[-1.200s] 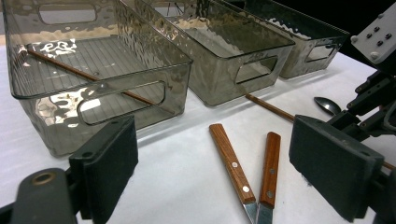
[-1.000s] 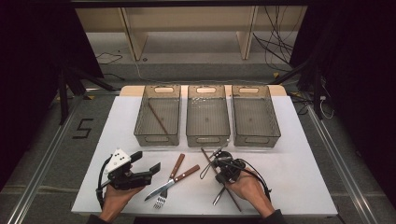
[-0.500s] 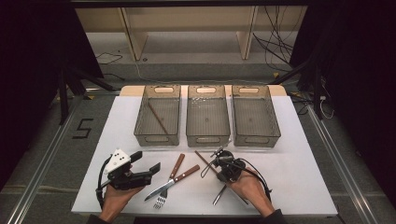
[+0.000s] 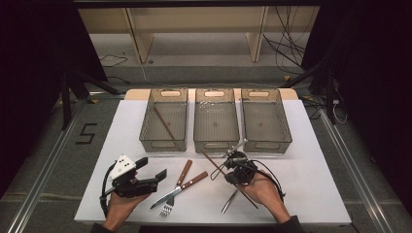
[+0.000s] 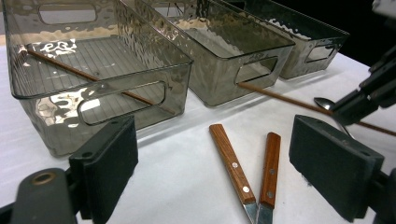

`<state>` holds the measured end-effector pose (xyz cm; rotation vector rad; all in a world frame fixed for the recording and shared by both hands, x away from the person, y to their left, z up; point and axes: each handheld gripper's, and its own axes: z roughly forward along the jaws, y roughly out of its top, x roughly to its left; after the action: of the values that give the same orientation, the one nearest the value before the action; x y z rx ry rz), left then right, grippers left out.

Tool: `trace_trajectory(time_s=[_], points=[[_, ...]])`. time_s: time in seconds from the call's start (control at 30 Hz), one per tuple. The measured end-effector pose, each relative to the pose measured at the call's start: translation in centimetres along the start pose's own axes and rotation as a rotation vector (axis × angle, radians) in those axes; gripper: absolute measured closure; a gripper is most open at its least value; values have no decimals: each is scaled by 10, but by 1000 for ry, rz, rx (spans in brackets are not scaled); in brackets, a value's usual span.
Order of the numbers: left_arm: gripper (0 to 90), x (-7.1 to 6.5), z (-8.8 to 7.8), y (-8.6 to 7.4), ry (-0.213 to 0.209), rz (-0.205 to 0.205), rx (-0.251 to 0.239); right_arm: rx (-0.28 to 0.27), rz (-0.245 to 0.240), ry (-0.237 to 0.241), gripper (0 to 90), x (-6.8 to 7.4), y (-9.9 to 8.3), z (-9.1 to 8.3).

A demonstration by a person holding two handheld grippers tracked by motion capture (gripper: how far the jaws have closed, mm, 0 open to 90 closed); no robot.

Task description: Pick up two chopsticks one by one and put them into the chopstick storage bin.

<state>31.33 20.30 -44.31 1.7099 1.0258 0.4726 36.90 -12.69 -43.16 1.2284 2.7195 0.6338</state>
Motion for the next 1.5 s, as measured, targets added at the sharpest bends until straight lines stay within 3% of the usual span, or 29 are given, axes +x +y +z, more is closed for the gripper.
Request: trace_trajectory(time_s=[0.23, 0.3, 0.57, 0.97, 1.5], points=[[151, 1, 0, 0, 3, -14, -3, -101, 1, 31, 860, -4, 20, -19], [151, 1, 0, 0, 3, -13, -1, -125, 7, 73, 860, -4, 26, -23], [151, 1, -1, 0, 0, -15, -5, -146, -25, 126, 861, 6, 35, -30], [150, 1, 0, 0, 1, -13, -3, -192, -37, 126, 861, 8, 54, -36], [149, 2, -1, 0, -11, -14, -11, -254, -23, 122, 860, 13, 124, -28]])
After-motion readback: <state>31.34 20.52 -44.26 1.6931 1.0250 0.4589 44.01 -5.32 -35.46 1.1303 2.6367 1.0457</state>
